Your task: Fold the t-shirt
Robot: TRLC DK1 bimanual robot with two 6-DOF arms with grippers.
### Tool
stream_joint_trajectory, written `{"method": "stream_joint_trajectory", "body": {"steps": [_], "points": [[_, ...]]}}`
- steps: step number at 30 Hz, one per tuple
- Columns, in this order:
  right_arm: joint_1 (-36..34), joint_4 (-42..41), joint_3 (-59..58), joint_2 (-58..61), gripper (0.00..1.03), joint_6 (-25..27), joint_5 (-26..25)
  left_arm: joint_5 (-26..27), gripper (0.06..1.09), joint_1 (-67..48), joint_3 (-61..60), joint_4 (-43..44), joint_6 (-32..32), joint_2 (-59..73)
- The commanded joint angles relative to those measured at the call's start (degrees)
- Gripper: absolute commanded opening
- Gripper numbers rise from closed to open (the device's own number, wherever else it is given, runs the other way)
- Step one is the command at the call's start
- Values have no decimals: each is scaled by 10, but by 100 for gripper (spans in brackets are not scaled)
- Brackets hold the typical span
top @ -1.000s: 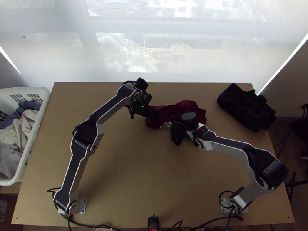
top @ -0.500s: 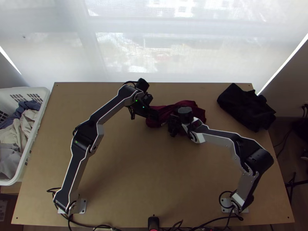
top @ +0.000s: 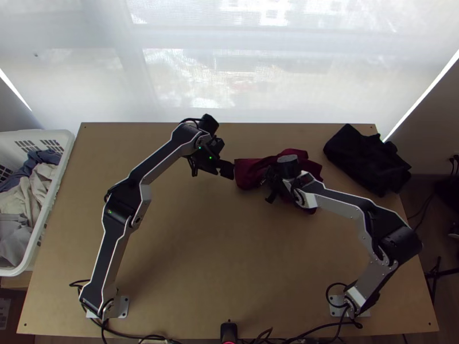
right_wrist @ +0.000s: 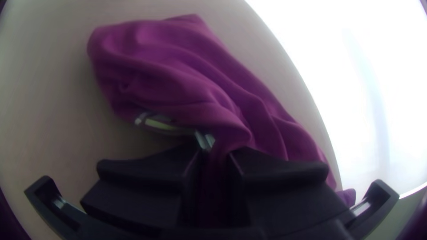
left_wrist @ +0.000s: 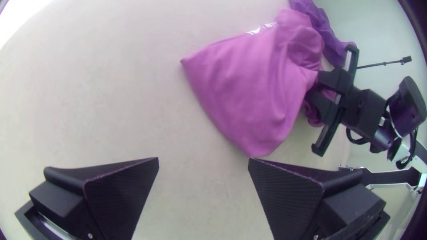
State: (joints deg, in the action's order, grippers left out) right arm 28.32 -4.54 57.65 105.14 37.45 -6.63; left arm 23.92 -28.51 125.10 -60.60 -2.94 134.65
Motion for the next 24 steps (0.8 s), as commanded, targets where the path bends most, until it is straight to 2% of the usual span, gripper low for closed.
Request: {"method": "stream_joint_trajectory", "body": {"steps": [1,12,19,24], "points": [[-34,30,3,-126,3,-44,14,1,104,10,-17,-6,0,-20],[-84,95,25,-270,3,-91,13,-2,104,14,-40,-13,-6,-60],[-186,102,33,-318,3,-93,14,-5,104,20,-71,-13,-5,-87],[-298,103,58,-329,3,-93,56,-12,104,21,-95,-13,-5,-107]]}}
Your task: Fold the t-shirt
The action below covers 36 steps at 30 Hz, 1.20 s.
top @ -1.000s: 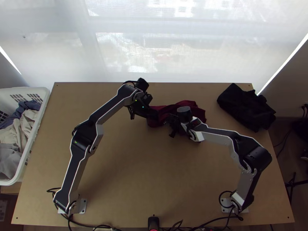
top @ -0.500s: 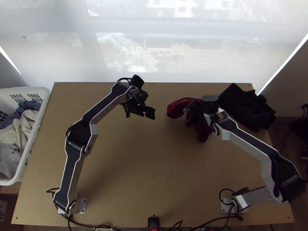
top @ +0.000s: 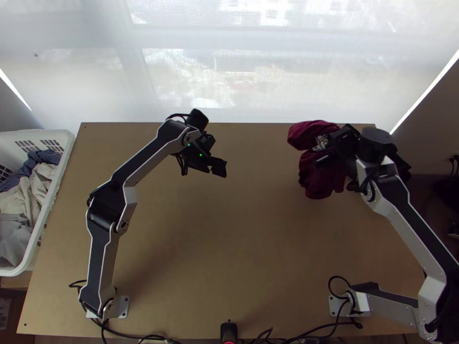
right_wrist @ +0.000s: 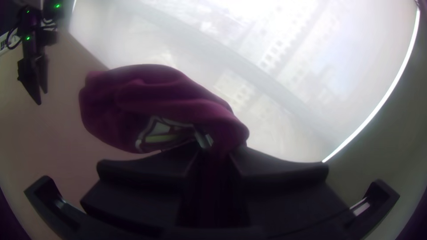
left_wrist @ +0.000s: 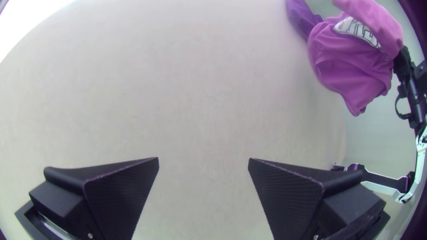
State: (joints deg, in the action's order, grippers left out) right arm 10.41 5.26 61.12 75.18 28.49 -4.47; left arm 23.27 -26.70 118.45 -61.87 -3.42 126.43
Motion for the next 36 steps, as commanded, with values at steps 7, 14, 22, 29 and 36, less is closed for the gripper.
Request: {"method": "stream_joint_trajectory", "body": {"steps": [7,14,22,29,36], "points": [[-282,5,88,-6,3,-7,113,-10,104,9,-67,0,5,-50],[-393,2,167,66,3,-5,177,-10,104,16,-103,4,5,-72],[-422,-8,193,167,3,17,202,-10,104,24,-142,8,5,-104],[-369,-53,169,279,3,-12,198,-11,104,39,-194,8,6,-146],[-292,-96,160,364,3,-68,162,-12,104,72,-245,6,14,-190]]}}
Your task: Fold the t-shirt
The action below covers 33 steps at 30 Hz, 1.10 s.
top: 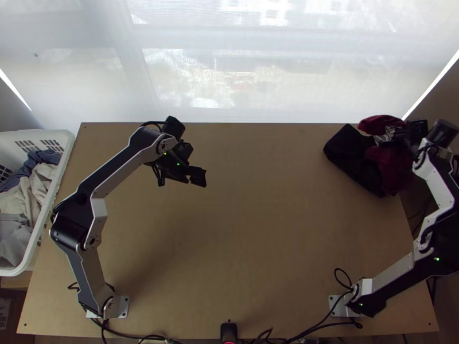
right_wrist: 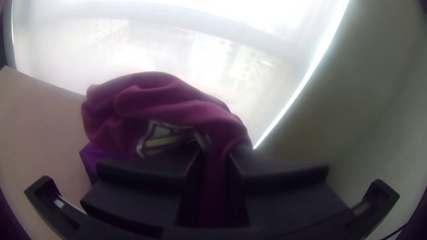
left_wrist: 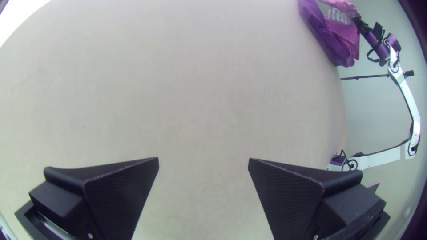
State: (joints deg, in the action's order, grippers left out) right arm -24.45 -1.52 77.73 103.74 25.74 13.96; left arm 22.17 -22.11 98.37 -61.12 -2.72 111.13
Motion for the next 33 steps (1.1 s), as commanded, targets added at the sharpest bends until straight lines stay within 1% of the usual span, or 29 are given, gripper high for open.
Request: {"method": "stream_joint_trajectory", "body": {"steps": [1,5,11,17,18,21,23,24,25,26,30,33], "points": [[63,-28,-6,84,3,-48,-25,-1,104,31,-46,-3,8,-41],[80,-28,-20,92,3,-68,-26,-1,104,47,-47,-8,11,-50],[94,-28,-84,86,3,-65,-26,0,104,48,-46,-6,11,-50],[90,-28,-181,14,3,-64,-26,0,104,40,-33,0,8,-43],[89,-28,-193,1,8,-64,-26,0,104,40,-33,0,8,-42],[86,-29,-210,-31,35,-61,-26,0,104,38,-34,1,7,-38],[82,-28,-209,-53,61,-64,-26,0,104,37,-34,2,7,-36],[79,-27,-209,-68,77,-68,-26,0,104,37,-34,2,6,-36],[77,-22,-207,-84,91,-70,-26,0,104,36,-34,3,6,-36],[73,-16,-204,-104,98,-75,-26,0,104,35,-34,3,5,-37],[54,24,-170,-166,98,-78,-10,0,104,36,-42,3,3,-47],[41,27,-119,-158,98,-91,13,0,104,37,-59,7,3,-56]]}}
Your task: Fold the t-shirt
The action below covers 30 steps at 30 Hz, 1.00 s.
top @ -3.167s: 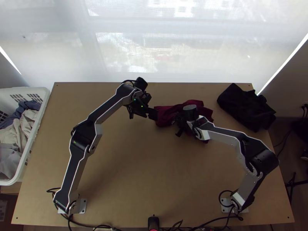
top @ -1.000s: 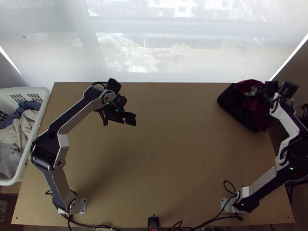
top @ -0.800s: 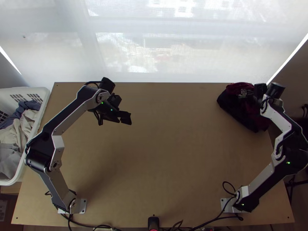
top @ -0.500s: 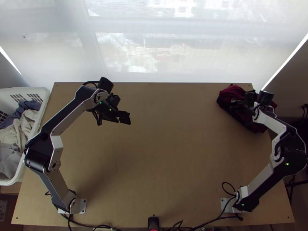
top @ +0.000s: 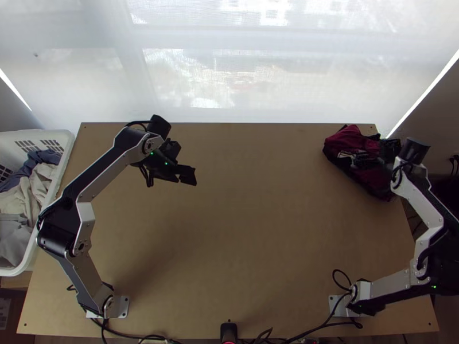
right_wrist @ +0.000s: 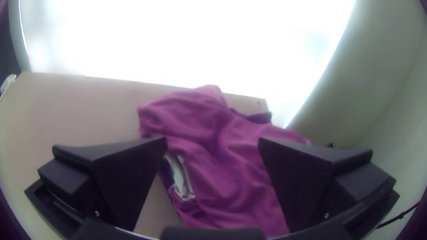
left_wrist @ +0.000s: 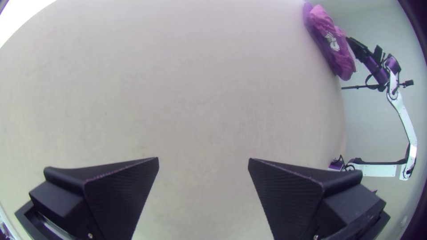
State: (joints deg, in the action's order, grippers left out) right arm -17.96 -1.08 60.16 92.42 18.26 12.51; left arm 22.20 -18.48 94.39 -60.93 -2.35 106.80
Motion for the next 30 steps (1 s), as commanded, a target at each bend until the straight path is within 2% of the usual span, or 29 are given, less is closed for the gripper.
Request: {"method": "stream_joint_trajectory", "body": {"steps": [1,5,8,11,16,21,26,30], "points": [[-23,23,76,-29,98,-18,29,0,104,0,-26,6,-2,-17],[-21,7,140,71,98,-45,28,0,104,-3,-59,17,-8,-34],[-15,-27,142,142,98,-45,27,0,104,-9,-83,24,-13,-46],[-16,-31,113,181,98,-46,24,0,104,-11,-98,24,-14,-62],[-31,-100,10,192,98,-31,22,-1,104,-2,-115,20,-13,-85],[-42,-117,-7,223,98,-13,22,-1,104,0,-130,17,-10,-96],[-38,-114,0,153,98,-25,23,-2,104,-9,-119,17,-13,-115],[-27,-58,44,60,98,-36,23,-25,104,-9,-99,21,-14,-157]]}}
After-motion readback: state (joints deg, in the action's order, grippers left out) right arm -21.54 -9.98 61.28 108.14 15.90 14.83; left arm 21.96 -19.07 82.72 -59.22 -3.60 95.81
